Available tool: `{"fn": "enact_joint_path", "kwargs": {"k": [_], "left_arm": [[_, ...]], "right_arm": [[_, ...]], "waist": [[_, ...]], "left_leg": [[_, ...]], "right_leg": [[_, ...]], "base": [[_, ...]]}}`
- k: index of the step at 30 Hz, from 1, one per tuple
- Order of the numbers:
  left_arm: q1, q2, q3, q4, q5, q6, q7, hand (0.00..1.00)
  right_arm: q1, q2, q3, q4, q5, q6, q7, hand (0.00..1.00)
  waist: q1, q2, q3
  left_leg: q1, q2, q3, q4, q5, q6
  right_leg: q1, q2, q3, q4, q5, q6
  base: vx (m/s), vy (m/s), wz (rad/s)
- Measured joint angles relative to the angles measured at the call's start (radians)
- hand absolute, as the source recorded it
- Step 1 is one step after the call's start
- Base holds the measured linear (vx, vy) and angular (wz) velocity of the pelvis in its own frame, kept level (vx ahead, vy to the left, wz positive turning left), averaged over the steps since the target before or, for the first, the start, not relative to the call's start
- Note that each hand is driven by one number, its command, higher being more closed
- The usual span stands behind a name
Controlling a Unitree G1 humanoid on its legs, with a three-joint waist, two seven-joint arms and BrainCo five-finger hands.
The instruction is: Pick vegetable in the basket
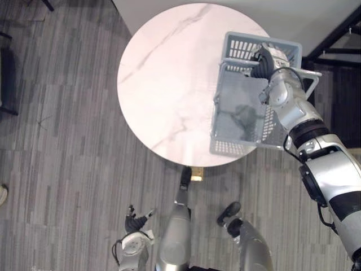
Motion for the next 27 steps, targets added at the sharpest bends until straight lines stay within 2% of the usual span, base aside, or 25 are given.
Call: {"fn": "enact_joint_path", "kwargs": {"k": [6,11,16,18,19,22,24,27], "left_arm": [[0.0,0.0,0.003,-0.001,0.0,0.0,0.005,0.0],[0.0,0.0,0.012,0.0,0.002,0.012,0.005,0.0],[0.0,0.002,0.064,0.002,0.009,0.029,0.006,0.0],[0.001,0.002,0.082,0.01,0.02,0.044,0.005,0.0],[0.007,0.003,0.092,0.022,0.023,0.049,0.005,0.0],[0.027,0.005,0.103,0.046,0.055,0.066,0.0,0.0],[0.04,0.001,0.099,0.057,0.064,0.069,-0.009,0.0],[0.077,0.003,0.099,0.061,0.097,0.086,-0.024,0.0]], "right_arm": [[0.0,-0.005,0.02,0.008,-0.002,0.0,0.005,1.0],[0.017,-0.006,0.123,-0.008,-0.039,0.0,0.04,1.0],[0.072,-0.026,0.274,-0.226,-0.04,-0.01,0.081,1.0],[0.103,-0.041,0.332,-0.318,-0.04,-0.033,0.104,1.0],[0.14,-0.05,0.367,-0.394,-0.039,-0.06,0.127,1.0],[0.231,-0.074,0.44,-0.513,-0.038,-0.101,0.155,1.0],[0.299,-0.109,0.457,-0.569,-0.037,-0.128,0.177,1.0],[0.395,-0.197,0.498,-0.668,-0.033,-0.162,0.206,1.0]], "waist": [[0.003,0.0,0.0],[0.005,0.0,0.0],[-0.009,-0.008,-0.006],[-0.023,-0.015,-0.015],[-0.037,-0.023,-0.038],[-0.066,-0.059,-0.102],[-0.077,-0.069,-0.144],[-0.115,-0.07,-0.209]], "left_leg": [[0.007,-0.002,0.004,0.0,0.0,0.0],[0.051,0.003,0.035,0.0,-0.002,-0.002],[0.104,0.023,0.089,0.0,-0.012,-0.015],[0.13,0.033,0.114,0.0,-0.014,-0.017],[0.143,0.042,0.126,0.0,-0.018,-0.022],[0.18,0.056,0.169,0.0,-0.023,-0.026],[0.199,0.061,0.188,-0.001,-0.03,-0.026],[0.232,0.075,0.221,-0.001,-0.047,-0.028]], "right_leg": [[0.003,-0.002,0.007,0.002,0.0,0.0],[0.025,0.001,0.038,0.002,0.0,0.0],[0.044,0.03,0.092,-0.013,0.002,0.001],[0.061,0.042,0.108,-0.019,0.002,0.001],[0.074,0.055,0.117,-0.033,0.006,-0.003],[0.097,0.075,0.149,-0.063,0.016,-0.007],[0.114,0.086,0.165,-0.087,0.026,-0.007],[0.152,0.11,0.192,-0.145,0.054,-0.006]], "base": [[0.01,-0.041,-0.01],[0.0,-0.039,-0.16],[-0.02,-0.041,-0.32],[0.02,-0.057,-0.28],[0.02,-0.059,-0.25],[0.06,-0.059,-0.35],[0.06,-0.039,-0.33],[0.04,-0.012,-0.34]]}}
